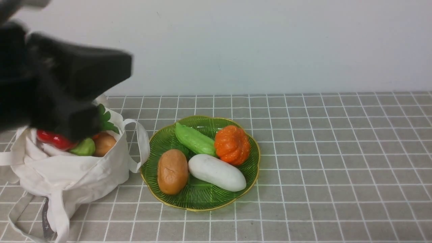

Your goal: Take vegetables from bag on grey coffee tablecloth place on plate.

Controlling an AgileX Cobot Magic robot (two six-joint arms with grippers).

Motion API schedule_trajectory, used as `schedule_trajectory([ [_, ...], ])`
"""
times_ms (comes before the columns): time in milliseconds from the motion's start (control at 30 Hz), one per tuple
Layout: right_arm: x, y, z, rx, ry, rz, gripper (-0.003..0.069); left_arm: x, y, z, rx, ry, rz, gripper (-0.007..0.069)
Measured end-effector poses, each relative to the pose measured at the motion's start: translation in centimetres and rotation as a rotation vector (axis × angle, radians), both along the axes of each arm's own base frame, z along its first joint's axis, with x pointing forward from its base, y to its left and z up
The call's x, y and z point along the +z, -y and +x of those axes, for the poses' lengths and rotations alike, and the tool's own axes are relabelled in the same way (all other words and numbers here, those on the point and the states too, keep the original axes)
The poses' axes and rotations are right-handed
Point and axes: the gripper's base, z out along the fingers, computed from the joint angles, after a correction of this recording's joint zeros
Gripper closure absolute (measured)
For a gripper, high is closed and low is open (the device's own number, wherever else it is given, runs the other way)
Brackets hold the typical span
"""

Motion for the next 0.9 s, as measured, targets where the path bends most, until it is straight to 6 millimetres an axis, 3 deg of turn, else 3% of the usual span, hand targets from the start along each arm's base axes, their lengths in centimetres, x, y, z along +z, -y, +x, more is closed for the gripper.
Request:
schedule_trajectory([
  [33, 0.0, 0.0, 0.0, 0.000, 0.000, 0.000, 0.0672, -0.2, 0.0, 0.0, 0.001, -0.006, 0.000, 0.0629],
  [67, 0.0, 0.0, 0.0, 0.000, 0.000, 0.000, 0.0672, -0.8, -0.8, -1.5, 0.009, 0.014, -0.019, 0.0629],
  [200, 0.0, 0.0, 0.0, 0.000, 0.000, 0.000, 0.0672, -2.0, -2.1, -4.3, 0.010, 0.058, -0.045, 0.0629],
  [367, 0.0, 0.0, 0.0, 0.000, 0.000, 0.000, 0.0672, -2.5, -3.1, -6.5, 0.004, 0.119, -0.034, 0.0629],
  [533, 0.0, 0.0, 0.0, 0.000, 0.000, 0.000, 0.0672, -2.2, -4.0, -7.8, 0.021, 0.200, -0.004, 0.0629],
  [733, 0.0, 0.0, 0.0, 0.000, 0.000, 0.000, 0.0672, -2.5, -4.5, -7.8, 0.058, 0.244, 0.084, 0.0629],
  [900, 0.0, 0.0, 0.0, 0.000, 0.000, 0.000, 0.0672, -4.7, -5.3, -7.7, 0.141, 0.245, 0.145, 0.0629],
])
